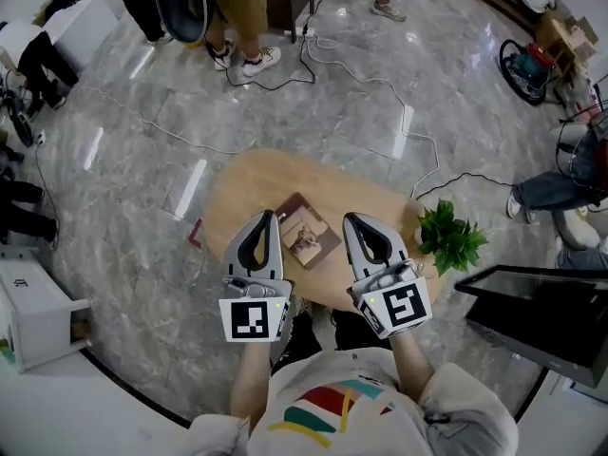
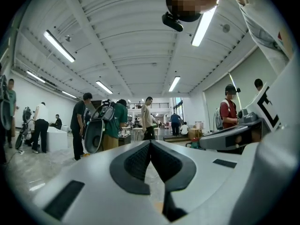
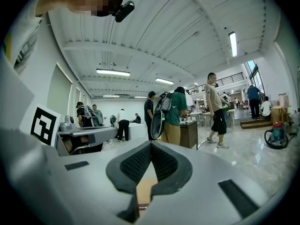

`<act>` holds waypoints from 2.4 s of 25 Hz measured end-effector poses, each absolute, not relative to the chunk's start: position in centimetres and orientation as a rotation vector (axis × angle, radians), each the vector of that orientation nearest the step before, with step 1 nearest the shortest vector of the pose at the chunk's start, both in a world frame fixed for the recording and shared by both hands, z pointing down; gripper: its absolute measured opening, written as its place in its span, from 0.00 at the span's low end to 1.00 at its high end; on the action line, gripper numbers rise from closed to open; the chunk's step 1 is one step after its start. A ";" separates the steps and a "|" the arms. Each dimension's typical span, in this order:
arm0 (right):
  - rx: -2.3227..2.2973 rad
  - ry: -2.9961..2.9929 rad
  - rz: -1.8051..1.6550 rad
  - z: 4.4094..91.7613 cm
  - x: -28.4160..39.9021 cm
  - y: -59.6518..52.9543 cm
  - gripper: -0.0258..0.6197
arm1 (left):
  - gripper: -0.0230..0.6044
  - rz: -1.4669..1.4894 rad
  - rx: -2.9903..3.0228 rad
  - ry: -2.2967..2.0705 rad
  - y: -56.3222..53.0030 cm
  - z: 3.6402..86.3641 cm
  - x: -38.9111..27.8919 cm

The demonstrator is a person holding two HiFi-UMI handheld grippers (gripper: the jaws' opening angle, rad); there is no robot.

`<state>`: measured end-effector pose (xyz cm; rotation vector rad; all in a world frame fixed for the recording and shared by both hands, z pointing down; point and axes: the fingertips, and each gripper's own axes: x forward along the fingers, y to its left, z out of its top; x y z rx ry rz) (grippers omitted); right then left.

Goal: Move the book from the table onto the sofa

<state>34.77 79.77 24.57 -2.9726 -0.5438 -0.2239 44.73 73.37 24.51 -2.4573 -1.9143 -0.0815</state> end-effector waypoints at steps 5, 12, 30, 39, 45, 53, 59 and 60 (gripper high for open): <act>-2.873 -0.529 -0.375 33.2 34.4 81.2 0.06 | 0.05 -0.412 -2.357 -1.805 73.9 36.4 43.9; -2.845 -0.441 -0.526 47.6 36.8 82.1 0.06 | 0.05 -0.720 -2.345 -1.754 75.3 53.6 43.8; -2.757 -0.208 -0.850 64.4 35.4 73.5 0.06 | 0.05 -1.086 -2.076 -1.711 69.6 75.0 38.2; -2.800 -0.153 -0.868 64.4 36.7 71.1 0.06 | 0.05 -1.099 -2.008 -1.734 69.5 76.4 37.6; -2.813 -0.123 -0.882 63.0 37.4 69.7 0.06 | 0.05 -1.098 -1.953 -1.694 68.1 76.5 37.7; -2.852 -0.052 -0.889 62.0 39.1 68.4 0.06 | 0.05 -1.172 -2.053 -1.559 62.6 76.5 39.4; -2.872 0.056 -0.913 62.1 40.4 66.2 0.06 | 0.05 -1.227 -2.161 -1.431 57.5 76.5 40.6; -2.875 0.075 -0.917 62.0 40.7 66.0 0.06 | 0.05 -1.231 -2.172 -1.413 57.0 76.5 40.8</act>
